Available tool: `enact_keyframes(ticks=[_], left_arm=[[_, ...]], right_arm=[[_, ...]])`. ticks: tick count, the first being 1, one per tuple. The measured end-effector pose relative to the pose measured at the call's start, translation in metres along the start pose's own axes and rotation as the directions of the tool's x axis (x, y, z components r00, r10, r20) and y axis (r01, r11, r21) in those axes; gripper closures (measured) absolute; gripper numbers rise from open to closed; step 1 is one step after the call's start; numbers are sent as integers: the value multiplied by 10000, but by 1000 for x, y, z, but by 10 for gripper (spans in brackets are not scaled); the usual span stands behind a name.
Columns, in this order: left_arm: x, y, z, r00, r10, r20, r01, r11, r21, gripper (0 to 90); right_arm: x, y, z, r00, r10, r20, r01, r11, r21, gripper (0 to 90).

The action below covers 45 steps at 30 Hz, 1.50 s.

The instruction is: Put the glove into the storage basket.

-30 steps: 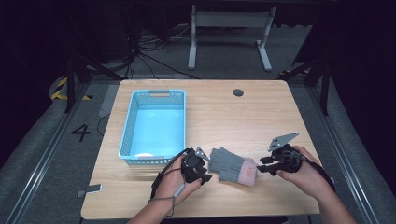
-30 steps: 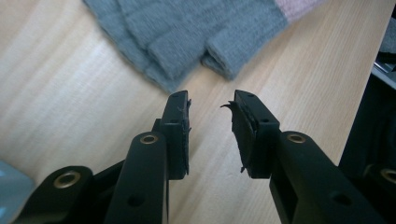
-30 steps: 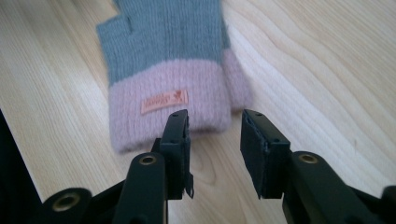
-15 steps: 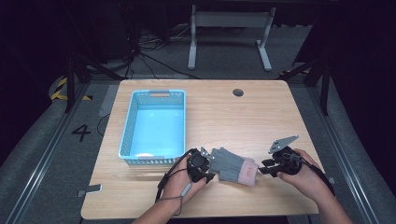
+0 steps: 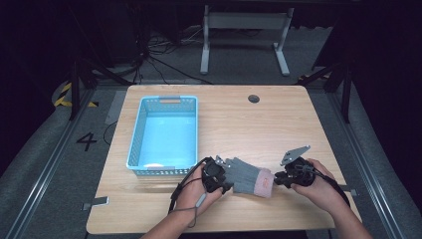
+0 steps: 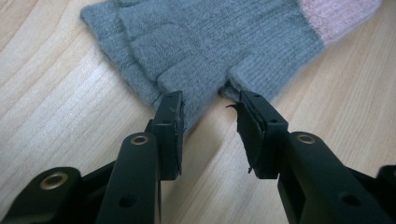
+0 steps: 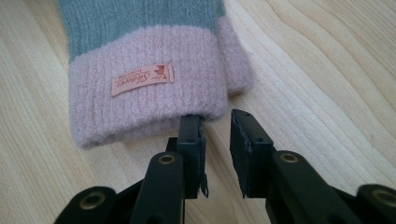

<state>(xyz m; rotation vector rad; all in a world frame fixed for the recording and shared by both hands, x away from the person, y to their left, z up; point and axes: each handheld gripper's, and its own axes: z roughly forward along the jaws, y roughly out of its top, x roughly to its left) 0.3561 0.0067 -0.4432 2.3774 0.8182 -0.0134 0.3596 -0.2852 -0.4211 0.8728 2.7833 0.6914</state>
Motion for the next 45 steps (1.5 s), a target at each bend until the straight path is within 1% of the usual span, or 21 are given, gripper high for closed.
enact_keyframes(ticks=[3, 8, 12, 15, 17, 20, 23, 27, 28, 30, 33, 39, 45], left_arm=[[1, -1, -2, 9996, -78, -283, 79, 10000, 34, 631], [3, 0, 1, 9989, -163, -444, 171, 9997, 173, 632], [4, 0, 4, 9993, -196, -322, 207, 9993, 317, 636], [3, 1, 5, 9997, -173, -197, 178, 9995, 273, 643], [3, 2, 5, 9998, -59, -197, 64, 9997, 244, 648], [3, 2, 5, 9996, -41, -287, 47, 9998, 210, 672], [2, 3, 4, 9994, -107, -328, 113, 9998, 182, 717], [1, 4, 5, 9984, -193, -533, 202, 9997, 170, 793], [2, 5, 4, 9983, -306, -491, 313, 9994, 140, 813], [2, 6, 3, 9984, -337, -461, 343, 9994, 110, 873], [-1, 6, 2, 9986, -304, -425, 307, 9995, 82, 883], [-4, 7, -3, 9990, -305, -333, 303, 9995, -75, 888], [-7, 7, -11, 9993, -293, -247, 285, 9990, -333, 889]], right_arm=[[0, 0, -1, 10000, -6, -13, 6, 10000, -37, 732], [-1, 0, 0, 10000, -9, 9, 9, 10000, -55, 730], [0, 0, 0, 10000, -7, 40, 7, 10000, -72, 732], [0, 1, 0, 10000, -57, 45, 58, 9999, -87, 738], [0, 2, 1, 10000, -89, 31, 89, 9999, -59, 740], [1, 2, 1, 10000, -78, 29, 78, 10000, -27, 752], [2, 3, 2, 9999, -95, 68, 95, 10000, -26, 760], [4, 5, 2, 9999, -91, 125, 91, 10000, 38, 773], [4, 5, 2, 9999, -79, 122, 79, 10000, 61, 783], [4, 6, 2, 9999, -15, 150, 13, 9999, 103, 819], [4, 6, 0, 9998, 129, 151, -130, 9999, 70, 854], [5, 8, -6, 9992, 319, 224, -319, 9995, -15, 863], [7, 11, -14, 9991, 310, 296, -304, 9993, -195, 868]])
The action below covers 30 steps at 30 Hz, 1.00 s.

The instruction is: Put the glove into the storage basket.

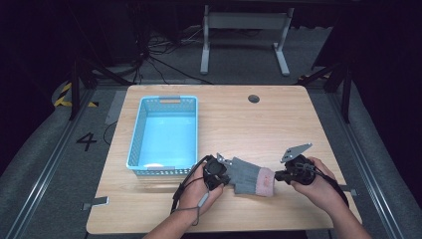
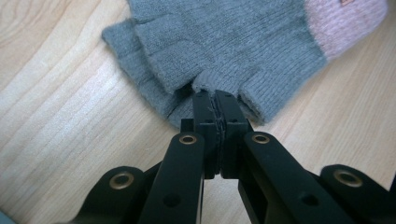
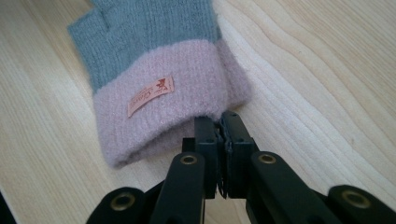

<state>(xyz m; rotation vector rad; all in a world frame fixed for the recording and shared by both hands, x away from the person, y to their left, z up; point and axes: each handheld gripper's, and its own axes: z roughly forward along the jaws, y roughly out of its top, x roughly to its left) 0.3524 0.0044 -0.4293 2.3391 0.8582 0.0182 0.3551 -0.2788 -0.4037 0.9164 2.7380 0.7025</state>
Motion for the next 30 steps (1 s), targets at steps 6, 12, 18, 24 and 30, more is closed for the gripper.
enact_keyframes(ticks=[6, 12, 18, 24, 30], left_arm=[[-3, -1, -11, 9997, -102, 227, 111, 9992, -387, 889], [-2, -5, -16, 9997, -185, 131, 191, 9986, -500, 889], [-3, -7, -18, 9994, -247, 222, 258, 9984, -497, 888], [-4, -8, -13, 9989, -308, 360, 320, 9990, -312, 888], [1, -8, -6, 9989, -391, 253, 394, 9991, -124, 888]], right_arm=[[-1, 5, -11, 10000, 66, 55, -64, 9995, -302, 870], [-4, 17, -10, 9998, 13, 182, -2, 9984, -568, 870], [-9, 20, -1, 9998, 173, 92, -168, 9986, -505, 871], [-13, 20, 3, 9996, 284, 8, -284, 9988, -408, 871], [-17, 17, 15, 9987, 498, -131, -501, 9986, -198, 870]])
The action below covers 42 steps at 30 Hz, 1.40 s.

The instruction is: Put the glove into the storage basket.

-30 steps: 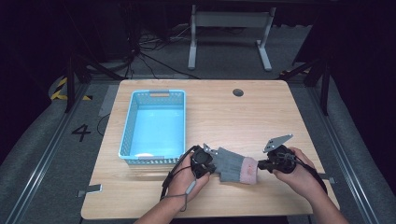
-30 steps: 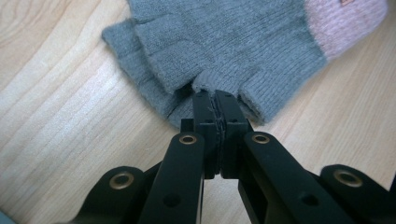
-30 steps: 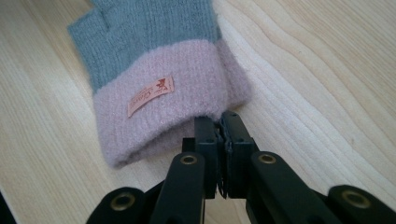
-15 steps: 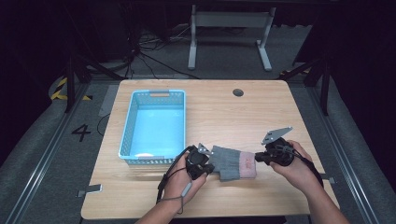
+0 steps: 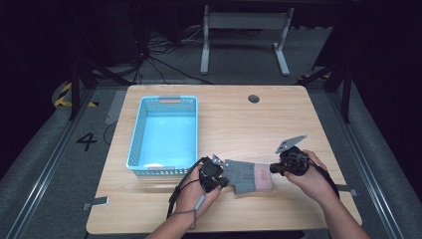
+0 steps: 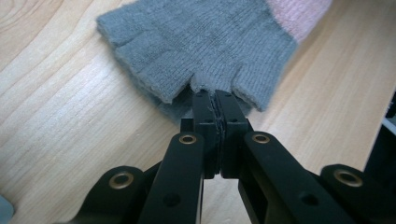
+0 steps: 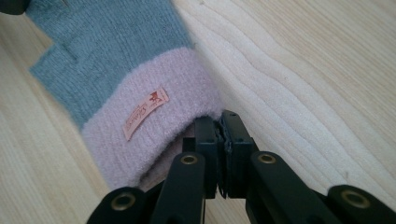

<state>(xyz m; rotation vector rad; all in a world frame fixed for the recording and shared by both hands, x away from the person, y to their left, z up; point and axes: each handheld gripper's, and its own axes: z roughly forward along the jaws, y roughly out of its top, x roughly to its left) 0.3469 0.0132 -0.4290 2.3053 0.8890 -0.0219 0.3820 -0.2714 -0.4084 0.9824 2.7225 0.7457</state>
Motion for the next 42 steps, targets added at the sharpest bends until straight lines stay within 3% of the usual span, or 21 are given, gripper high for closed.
enact_keyframes(ticks=[9, 14, 20, 29, 36, 38, 42], left_arm=[[5, -2, 7, 9999, -128, -70, 130, 9996, 234, 885], [6, -3, 6, 9997, -89, -241, 94, 9998, 199, 834], [2, -1, -4, 9986, 98, -520, -105, 9999, -132, 732], [-8, 12, -15, 9962, 690, -536, -715, 9964, -447, 610], [-10, 22, -21, 9953, 920, -315, -938, 9938, -599, 583], [-11, 25, -21, 9961, 875, -142, -882, 9943, -592, 621], [-14, 34, -18, 9943, 1048, -214, -1055, 9938, -352, 564]], right_arm=[[-6, -3, 9, 9998, 148, -122, -147, 9999, 46, 861], [-7, -4, 6, 10000, 78, -57, -78, 10000, 23, 795], [-8, -6, -5, 9999, 122, 81, -120, 9997, -193, 764], [-7, -10, -28, 9992, 243, 329, -219, 9973, -695, 720], [-17, -19, -38, 9966, 705, 429, -664, 9939, -885, 605], [-19, -22, -40, 9955, 751, 580, -694, 9931, -949, 565], [-23, -25, -42, 9948, 819, 604, -749, 9911, -1102, 525]])
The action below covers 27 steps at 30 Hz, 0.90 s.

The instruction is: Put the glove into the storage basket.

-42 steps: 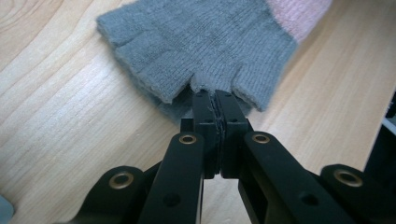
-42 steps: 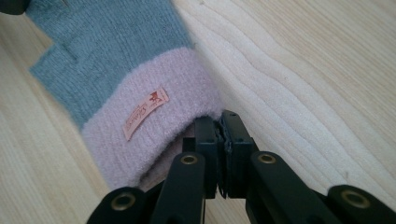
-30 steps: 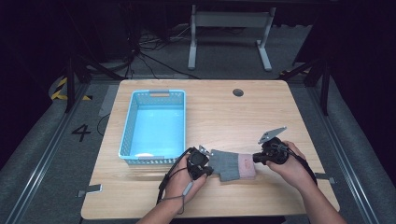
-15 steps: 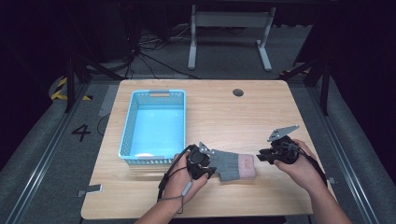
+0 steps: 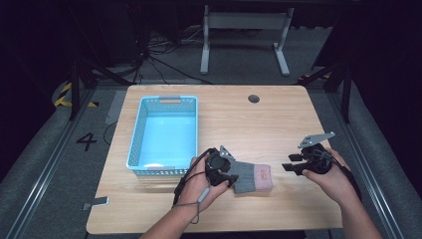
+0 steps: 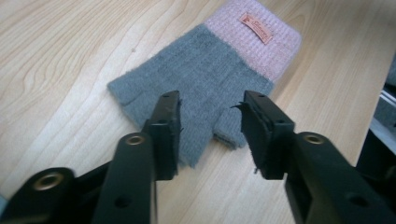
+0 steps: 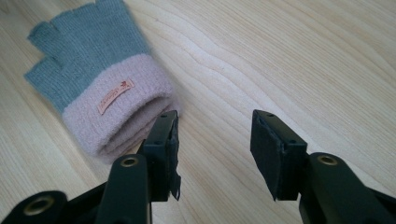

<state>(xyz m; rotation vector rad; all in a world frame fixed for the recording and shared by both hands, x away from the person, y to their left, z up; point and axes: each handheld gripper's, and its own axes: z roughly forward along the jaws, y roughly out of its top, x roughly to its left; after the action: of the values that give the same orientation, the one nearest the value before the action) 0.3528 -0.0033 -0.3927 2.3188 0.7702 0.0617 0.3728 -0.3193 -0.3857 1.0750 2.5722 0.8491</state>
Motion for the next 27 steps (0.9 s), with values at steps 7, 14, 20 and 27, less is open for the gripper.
enact_keyframes(ticks=[7, 14, 20, 27], left_arm=[[0, 19, 9, 9995, 281, -167, -274, 9990, 363, 448], [5, 24, 26, 9970, 770, -65, -767, 9965, 343, 379], [8, 24, 40, 9955, 944, 83, -947, 9945, 439, 356], [7, 25, 58, 9931, 1145, 254, -1163, 9890, 916, 312]], right_arm=[[-2, -2, -4, 10000, -37, -16, 36, 10000, -81, 534], [-2, -5, -7, 9999, -94, -51, 94, 9999, -57, 544], [-1, -7, -7, 9999, -119, -31, 119, 9999, -100, 547], [0, -10, -5, 9999, -36, -114, 35, 10000, -57, 544]])
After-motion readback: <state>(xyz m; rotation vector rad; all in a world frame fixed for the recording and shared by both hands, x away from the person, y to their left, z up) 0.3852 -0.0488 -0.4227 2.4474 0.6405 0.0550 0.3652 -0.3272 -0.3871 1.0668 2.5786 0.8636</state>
